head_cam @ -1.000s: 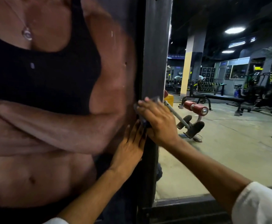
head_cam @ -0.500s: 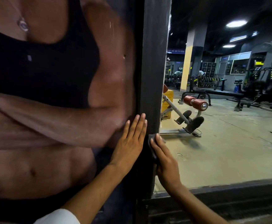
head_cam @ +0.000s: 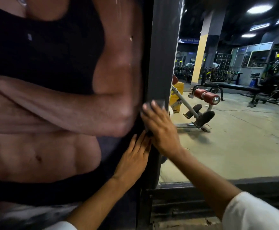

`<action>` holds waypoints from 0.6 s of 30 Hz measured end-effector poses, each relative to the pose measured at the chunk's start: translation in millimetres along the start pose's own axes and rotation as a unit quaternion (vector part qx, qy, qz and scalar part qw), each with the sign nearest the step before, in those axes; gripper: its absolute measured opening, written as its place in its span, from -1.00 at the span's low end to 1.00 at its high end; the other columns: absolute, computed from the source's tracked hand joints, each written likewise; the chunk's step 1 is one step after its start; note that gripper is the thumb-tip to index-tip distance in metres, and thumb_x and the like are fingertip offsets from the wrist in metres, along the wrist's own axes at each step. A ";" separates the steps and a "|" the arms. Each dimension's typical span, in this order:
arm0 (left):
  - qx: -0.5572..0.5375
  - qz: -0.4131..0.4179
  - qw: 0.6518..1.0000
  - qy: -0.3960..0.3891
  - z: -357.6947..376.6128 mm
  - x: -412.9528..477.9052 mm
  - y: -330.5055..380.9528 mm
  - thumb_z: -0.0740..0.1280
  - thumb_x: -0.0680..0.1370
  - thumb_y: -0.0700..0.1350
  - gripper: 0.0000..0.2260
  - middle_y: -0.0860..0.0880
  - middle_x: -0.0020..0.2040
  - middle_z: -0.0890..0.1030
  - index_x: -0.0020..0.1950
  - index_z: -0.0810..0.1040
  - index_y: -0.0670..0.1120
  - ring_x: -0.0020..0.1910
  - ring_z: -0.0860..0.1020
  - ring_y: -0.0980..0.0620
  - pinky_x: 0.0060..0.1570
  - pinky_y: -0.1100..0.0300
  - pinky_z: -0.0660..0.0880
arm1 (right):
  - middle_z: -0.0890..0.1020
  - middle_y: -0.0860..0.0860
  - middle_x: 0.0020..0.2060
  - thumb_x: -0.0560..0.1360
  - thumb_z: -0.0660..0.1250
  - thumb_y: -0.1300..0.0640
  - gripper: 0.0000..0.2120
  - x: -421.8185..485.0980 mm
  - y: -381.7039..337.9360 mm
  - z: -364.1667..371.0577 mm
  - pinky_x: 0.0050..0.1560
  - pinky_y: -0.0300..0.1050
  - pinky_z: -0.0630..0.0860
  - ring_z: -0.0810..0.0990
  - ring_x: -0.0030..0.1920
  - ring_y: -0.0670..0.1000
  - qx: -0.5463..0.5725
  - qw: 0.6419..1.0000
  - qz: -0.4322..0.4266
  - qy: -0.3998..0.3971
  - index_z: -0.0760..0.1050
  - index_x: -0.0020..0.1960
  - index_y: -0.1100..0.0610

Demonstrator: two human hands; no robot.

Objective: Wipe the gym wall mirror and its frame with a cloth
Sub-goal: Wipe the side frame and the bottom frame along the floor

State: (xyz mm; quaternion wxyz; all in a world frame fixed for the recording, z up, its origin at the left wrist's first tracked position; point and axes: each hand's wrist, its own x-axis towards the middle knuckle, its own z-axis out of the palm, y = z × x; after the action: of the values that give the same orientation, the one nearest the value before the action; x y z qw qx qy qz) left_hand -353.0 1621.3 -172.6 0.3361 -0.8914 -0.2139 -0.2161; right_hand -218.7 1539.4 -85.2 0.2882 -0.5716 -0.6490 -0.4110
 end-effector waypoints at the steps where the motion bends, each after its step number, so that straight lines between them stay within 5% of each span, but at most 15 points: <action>1: -0.005 0.019 1.000 -0.019 4.6 -8.9 6.9 0.43 0.56 0.08 -0.27 -0.35 0.59 0.36 0.60 0.36 -0.30 0.64 0.26 -0.33 0.64 -0.26 -0.01 | 0.36 0.10 0.60 0.62 0.23 0.21 -0.49 -31.2 -7.3 8.9 0.62 0.29 0.17 0.17 0.66 0.18 0.008 0.999 -0.010 -0.034 0.42 0.57 0.20; 3: -0.009 0.058 0.998 -0.038 16.1 -26.2 18.7 0.39 0.57 0.04 -0.37 -0.31 0.55 0.45 0.56 0.43 -0.27 0.61 0.32 -0.31 0.64 -0.25 -0.02 | 0.36 0.06 0.60 0.59 0.25 0.21 -0.45 -73.9 -16.0 14.7 0.53 0.29 0.33 0.17 0.67 0.12 0.011 0.995 -0.028 -0.095 0.39 0.59 0.16; 6: -0.056 0.048 0.996 -0.045 23.0 -37.6 24.4 0.46 0.49 0.06 -0.16 -0.32 0.62 0.34 0.64 0.23 -0.29 0.66 0.22 -0.27 0.64 -0.22 0.09 | 0.45 0.10 0.55 0.56 0.27 0.26 -0.45 -61.9 -12.9 -5.1 0.48 0.24 0.42 0.28 0.63 0.11 0.046 0.993 -0.043 -0.097 0.44 0.56 0.16; 10: -0.081 0.062 0.994 -0.049 22.3 -38.8 24.9 0.36 0.60 0.03 0.07 -0.34 0.67 -0.33 0.56 -0.50 -0.33 0.70 -0.20 -0.30 0.66 -0.28 -0.04 | 0.48 0.17 0.51 0.57 0.29 0.37 -0.52 10.8 6.0 -51.2 0.59 0.19 0.30 0.33 0.60 0.21 0.065 0.995 0.024 0.071 0.50 0.49 0.24; 15: -0.082 0.053 0.994 -0.056 23.4 -42.1 26.8 0.32 0.61 0.05 -0.03 -0.34 0.67 -0.34 0.65 -0.32 -0.34 0.70 -0.24 -0.29 0.66 -0.25 -0.02 | 0.36 0.12 0.60 0.57 0.18 0.36 -0.44 3.1 15.8 -30.8 0.63 -0.06 0.19 0.25 0.64 0.08 0.115 0.974 0.165 0.102 0.42 0.56 0.19; 18: -0.085 0.048 0.993 -0.060 28.3 -42.4 30.1 0.36 0.58 0.04 -0.01 -0.34 0.69 -0.29 0.65 -0.29 -0.33 0.69 -0.27 -0.29 0.67 -0.25 -0.02 | 0.27 0.07 0.65 0.52 0.27 0.52 -0.31 -85.2 -16.3 12.0 0.64 0.06 0.23 0.20 0.66 0.04 0.173 0.959 0.223 0.034 0.35 0.61 0.17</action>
State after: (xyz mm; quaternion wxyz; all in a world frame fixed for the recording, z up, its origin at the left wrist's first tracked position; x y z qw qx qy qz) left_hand -364.9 1610.4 -229.5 0.2558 -0.9374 -0.1711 -0.1631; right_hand -218.1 1506.5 -166.4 0.4891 -0.6287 -0.5561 -0.2373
